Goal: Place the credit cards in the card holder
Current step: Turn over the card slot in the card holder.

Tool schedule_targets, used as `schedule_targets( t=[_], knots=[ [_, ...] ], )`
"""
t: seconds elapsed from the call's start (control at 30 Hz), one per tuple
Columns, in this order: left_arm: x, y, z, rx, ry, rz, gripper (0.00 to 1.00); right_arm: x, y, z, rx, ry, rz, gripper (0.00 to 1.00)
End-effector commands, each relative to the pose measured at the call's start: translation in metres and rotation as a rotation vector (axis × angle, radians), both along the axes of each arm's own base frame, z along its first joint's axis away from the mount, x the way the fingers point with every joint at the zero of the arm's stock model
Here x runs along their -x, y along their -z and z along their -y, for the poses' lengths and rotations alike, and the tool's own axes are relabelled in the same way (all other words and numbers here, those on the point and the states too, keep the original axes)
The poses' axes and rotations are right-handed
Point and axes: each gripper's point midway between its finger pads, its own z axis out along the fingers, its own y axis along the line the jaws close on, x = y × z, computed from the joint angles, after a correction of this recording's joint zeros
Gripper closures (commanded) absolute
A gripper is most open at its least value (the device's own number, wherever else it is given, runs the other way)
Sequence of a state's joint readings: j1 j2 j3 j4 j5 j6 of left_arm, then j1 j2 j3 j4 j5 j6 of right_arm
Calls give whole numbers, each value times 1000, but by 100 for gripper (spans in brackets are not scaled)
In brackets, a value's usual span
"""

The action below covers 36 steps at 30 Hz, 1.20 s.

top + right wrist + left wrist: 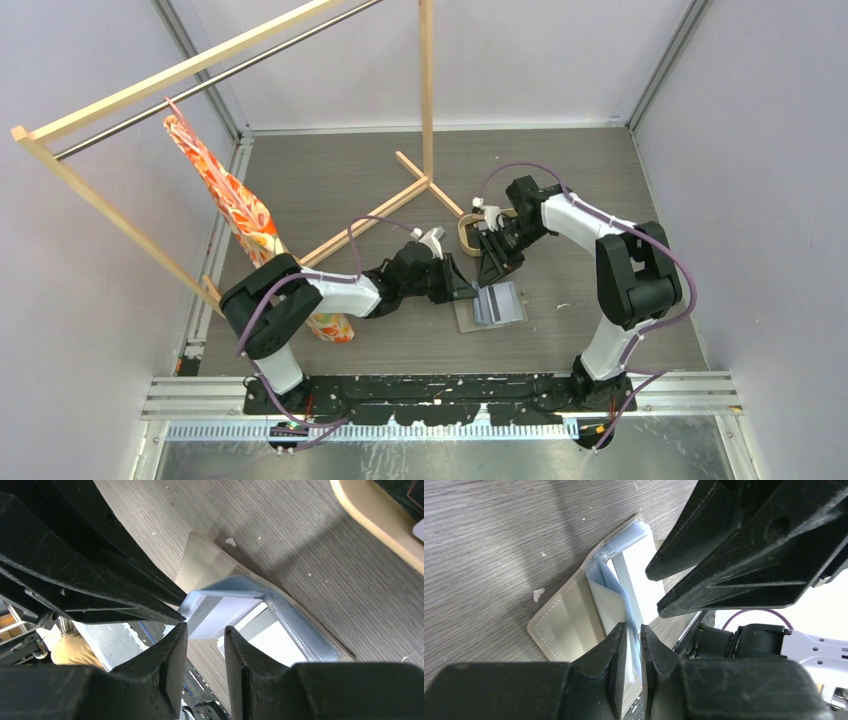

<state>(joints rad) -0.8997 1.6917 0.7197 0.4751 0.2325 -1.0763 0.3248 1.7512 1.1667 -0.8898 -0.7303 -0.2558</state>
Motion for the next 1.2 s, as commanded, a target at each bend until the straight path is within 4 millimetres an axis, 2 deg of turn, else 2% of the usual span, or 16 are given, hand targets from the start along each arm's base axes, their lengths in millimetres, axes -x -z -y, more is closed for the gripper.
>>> schedule_targets(
  t=[0.0, 0.27, 0.4, 0.63, 0.77, 1.17],
  knots=[
    [-4, -16, 10, 120, 10, 24, 81, -5, -1, 2, 4, 31, -3, 62],
    [-4, -17, 16, 183, 19, 17, 80, -2, -16, 3, -58, 23, -3, 57],
    [-5, -19, 17, 191, 20, 25, 80, 8, -21, 8, -82, -12, -9, 54],
    [-7, -24, 17, 211, 13, 41, 80, 22, -38, 15, -120, -81, 83, 48],
    [-8, -21, 19, 206, 9, 33, 80, 28, -36, 16, -129, -107, 118, 40],
    [-11, -22, 23, 216, 10, 34, 81, 33, -9, 10, 4, -176, 155, 39]
  ],
)
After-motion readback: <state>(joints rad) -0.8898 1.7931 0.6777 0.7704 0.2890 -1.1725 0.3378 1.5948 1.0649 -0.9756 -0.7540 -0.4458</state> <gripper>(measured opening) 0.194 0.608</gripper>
